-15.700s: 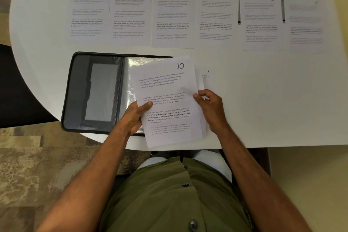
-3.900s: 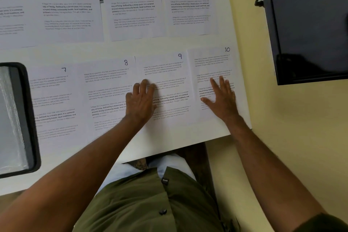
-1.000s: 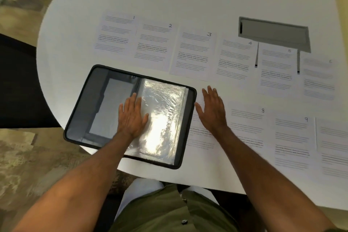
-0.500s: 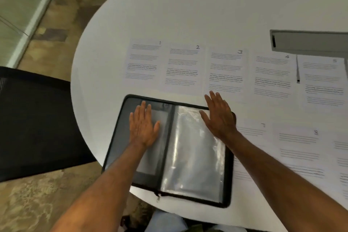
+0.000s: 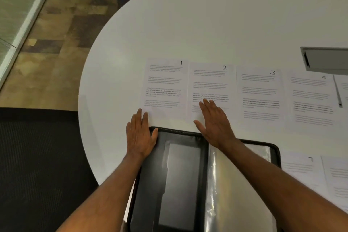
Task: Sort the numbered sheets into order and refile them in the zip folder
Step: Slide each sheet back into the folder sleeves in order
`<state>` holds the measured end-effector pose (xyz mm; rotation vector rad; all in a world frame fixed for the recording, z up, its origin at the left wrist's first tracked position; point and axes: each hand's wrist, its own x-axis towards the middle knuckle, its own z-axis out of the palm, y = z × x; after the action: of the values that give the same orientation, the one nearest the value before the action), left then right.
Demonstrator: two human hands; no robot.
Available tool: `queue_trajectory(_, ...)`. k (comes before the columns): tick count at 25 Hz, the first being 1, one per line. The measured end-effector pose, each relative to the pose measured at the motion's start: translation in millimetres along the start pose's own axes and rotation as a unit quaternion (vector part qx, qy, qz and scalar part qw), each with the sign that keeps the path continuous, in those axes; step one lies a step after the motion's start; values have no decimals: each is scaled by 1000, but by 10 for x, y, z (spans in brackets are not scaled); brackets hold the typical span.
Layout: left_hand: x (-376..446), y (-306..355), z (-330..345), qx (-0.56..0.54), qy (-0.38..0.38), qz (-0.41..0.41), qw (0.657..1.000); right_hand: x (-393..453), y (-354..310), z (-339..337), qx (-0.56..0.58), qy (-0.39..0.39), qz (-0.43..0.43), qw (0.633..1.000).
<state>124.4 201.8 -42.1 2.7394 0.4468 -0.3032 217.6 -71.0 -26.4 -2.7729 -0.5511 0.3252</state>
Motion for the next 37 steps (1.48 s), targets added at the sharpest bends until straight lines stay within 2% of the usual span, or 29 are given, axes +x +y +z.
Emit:
queue_trajectory(11,1108,-98,56,-89,27,4,996,1561,-200,0,-32,-40,22,998)
queue_trajectory(20,1545,-30,342,-30,71,3,997,2579,-94,85,-40,-56,18,997)
queue_trajectory(29,1563,-30,533,35,96,-5,995,2666,-66,351,-86,-40,-11,995)
queue_trajectory(32,1575,-29,542,42,96,-7,994,2618,-131,362,-44,-29,-32,998)
queue_trajectory(37,1573,-37,537,44,96,-6,994,2320,-447,248,155,2,21,988)
